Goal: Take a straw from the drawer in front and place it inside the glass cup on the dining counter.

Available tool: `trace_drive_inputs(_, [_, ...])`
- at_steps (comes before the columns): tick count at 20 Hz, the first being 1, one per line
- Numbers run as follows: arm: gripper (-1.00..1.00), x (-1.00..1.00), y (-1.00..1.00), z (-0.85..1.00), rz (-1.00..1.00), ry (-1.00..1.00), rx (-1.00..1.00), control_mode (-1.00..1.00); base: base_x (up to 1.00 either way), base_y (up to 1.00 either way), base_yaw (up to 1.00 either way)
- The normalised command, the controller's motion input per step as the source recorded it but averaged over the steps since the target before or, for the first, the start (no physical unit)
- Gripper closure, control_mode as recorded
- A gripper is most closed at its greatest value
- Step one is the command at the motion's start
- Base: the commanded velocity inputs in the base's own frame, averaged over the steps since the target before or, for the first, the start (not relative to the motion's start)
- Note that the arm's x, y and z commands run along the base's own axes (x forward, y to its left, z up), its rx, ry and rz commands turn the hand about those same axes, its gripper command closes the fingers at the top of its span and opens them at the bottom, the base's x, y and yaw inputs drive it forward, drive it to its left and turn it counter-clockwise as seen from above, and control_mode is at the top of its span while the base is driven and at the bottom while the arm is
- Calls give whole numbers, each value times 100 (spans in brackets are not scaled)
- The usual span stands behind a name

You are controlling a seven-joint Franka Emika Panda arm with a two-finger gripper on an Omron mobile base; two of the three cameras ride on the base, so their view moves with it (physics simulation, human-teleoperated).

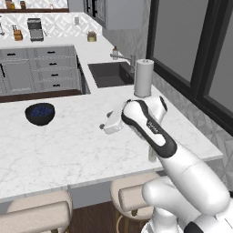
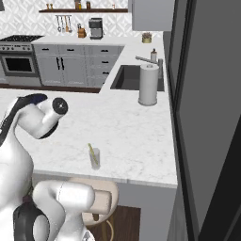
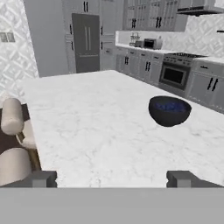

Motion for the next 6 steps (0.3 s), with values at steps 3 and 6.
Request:
trace_drive_inputs(3, [-100, 0, 65, 49, -9, 1, -15, -100, 0, 0, 0])
trace_drive_inputs(6, [-100, -5, 54, 66, -9, 0, -15, -100, 0, 0, 0])
